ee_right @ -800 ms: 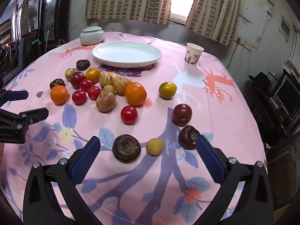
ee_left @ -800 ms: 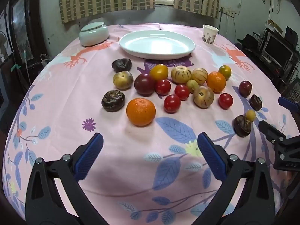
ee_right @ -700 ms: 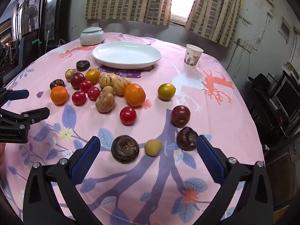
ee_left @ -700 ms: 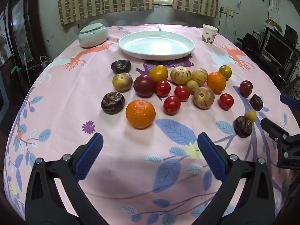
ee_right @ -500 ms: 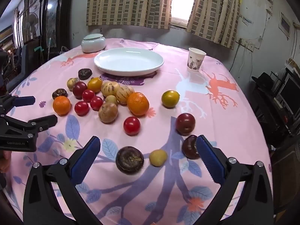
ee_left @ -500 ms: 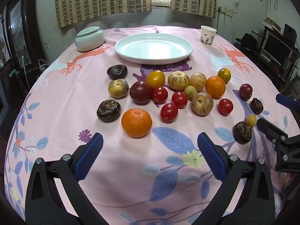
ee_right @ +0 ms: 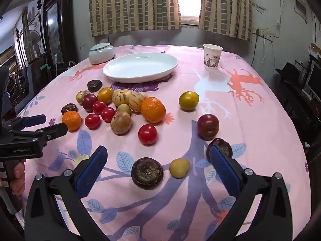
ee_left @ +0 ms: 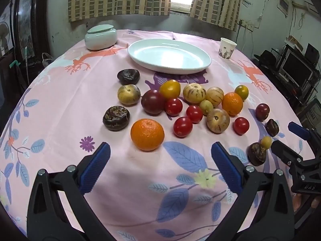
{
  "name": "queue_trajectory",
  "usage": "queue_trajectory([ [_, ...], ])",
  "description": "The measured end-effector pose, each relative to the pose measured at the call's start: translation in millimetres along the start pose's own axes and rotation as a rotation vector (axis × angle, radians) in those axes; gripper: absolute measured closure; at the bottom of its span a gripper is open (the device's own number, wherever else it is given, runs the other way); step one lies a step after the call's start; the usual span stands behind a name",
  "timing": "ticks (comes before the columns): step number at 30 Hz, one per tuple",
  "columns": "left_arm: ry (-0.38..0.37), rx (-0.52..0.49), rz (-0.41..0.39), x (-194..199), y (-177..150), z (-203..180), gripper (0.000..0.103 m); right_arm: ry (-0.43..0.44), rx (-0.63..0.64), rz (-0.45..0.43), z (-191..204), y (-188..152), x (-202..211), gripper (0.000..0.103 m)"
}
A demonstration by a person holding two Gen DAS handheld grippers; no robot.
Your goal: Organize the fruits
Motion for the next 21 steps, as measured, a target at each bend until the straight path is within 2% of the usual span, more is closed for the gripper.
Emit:
queue_trajectory([
  [8,-0.011,0.007,0.011,-2,-3,-1,0.002,-0.006,-0.024,-0.004,-11,8,-2,0.001],
  [21,0.016,-0.002,-0.01,0,-1,-1,0.002,-0.012,-0.023,-0.007,-9,6,-3,0.001],
])
Point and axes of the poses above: each gripper's, at about its wrist camera, not at the fingertips, and x roughly against the way its jaws point, z to its left, y to its top, the point moved 8 cm from there along -x, roughly the way its jaws point, and after that the axes turned 15 degrees about -x, right-handed, at the moved point
